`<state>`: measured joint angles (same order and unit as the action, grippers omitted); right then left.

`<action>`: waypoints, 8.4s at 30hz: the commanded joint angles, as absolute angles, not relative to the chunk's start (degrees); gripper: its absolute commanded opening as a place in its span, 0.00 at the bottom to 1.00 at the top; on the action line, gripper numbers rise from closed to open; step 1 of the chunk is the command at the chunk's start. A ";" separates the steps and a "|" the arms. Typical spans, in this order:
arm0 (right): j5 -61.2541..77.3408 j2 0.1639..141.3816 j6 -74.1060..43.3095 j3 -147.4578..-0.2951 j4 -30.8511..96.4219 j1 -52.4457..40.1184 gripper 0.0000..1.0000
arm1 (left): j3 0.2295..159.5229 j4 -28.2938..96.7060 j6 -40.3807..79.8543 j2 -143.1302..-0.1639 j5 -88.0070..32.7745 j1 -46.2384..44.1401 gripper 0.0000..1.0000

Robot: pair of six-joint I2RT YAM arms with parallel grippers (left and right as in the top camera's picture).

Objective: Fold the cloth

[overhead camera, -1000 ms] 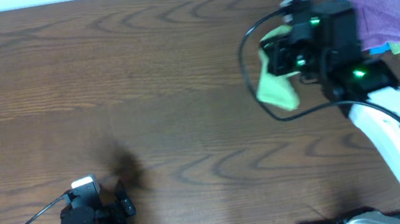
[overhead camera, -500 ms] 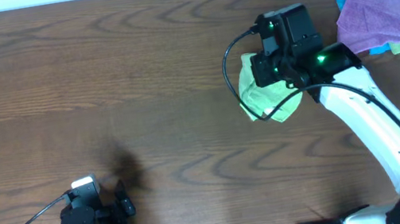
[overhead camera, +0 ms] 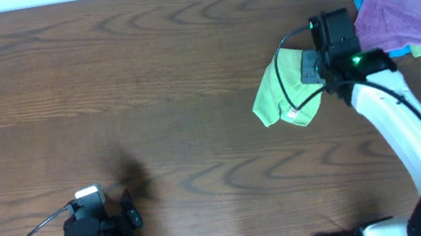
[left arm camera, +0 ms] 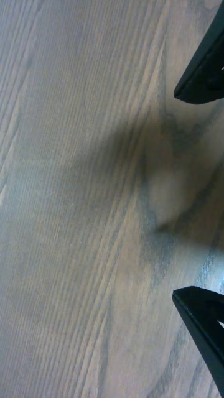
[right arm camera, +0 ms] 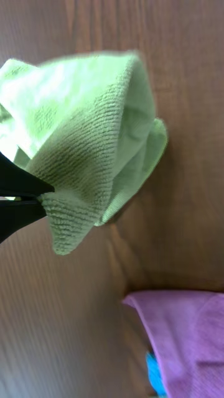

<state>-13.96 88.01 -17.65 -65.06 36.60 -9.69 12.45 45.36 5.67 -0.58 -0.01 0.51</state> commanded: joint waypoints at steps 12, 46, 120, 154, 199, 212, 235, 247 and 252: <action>-5.82 87.77 -20.97 -55.33 30.63 -9.45 0.06 | 10.72 47.57 4.25 -0.25 0.40 0.19 0.95; 7.57 80.25 -18.15 -55.40 39.05 -9.02 0.99 | 10.72 47.57 4.23 -0.25 0.40 0.19 0.95; 46.11 94.48 -7.57 -54.63 26.41 25.85 0.99 | 55.31 -17.10 57.63 -113.25 -43.94 -34.17 0.96; 44.80 94.48 -5.91 -54.63 23.31 25.87 0.99 | 59.24 -27.27 66.22 -123.04 -29.61 -40.62 0.46; 43.51 94.48 -6.35 -54.63 22.90 25.87 0.99 | 59.22 -14.61 58.46 -123.00 -31.27 -38.92 0.07; 50.00 94.48 -5.67 -54.63 23.27 25.85 0.99 | 59.44 -13.23 57.65 -122.30 -36.40 -34.96 0.06; 55.94 103.55 -13.54 -54.08 21.43 19.18 0.98 | 59.55 -15.49 57.76 -121.69 -46.61 -23.35 0.06; 50.85 104.99 -13.43 -54.08 15.05 17.91 0.99 | 59.55 -15.51 57.17 -121.69 -45.65 -20.27 0.06; 50.81 105.73 -12.82 -54.08 11.09 14.11 0.99 | 59.55 -15.49 57.17 -121.69 -45.63 -20.27 0.06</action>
<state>50.28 104.75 -12.99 -54.35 11.97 16.10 60.40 -15.59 58.19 -120.44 -46.13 -20.51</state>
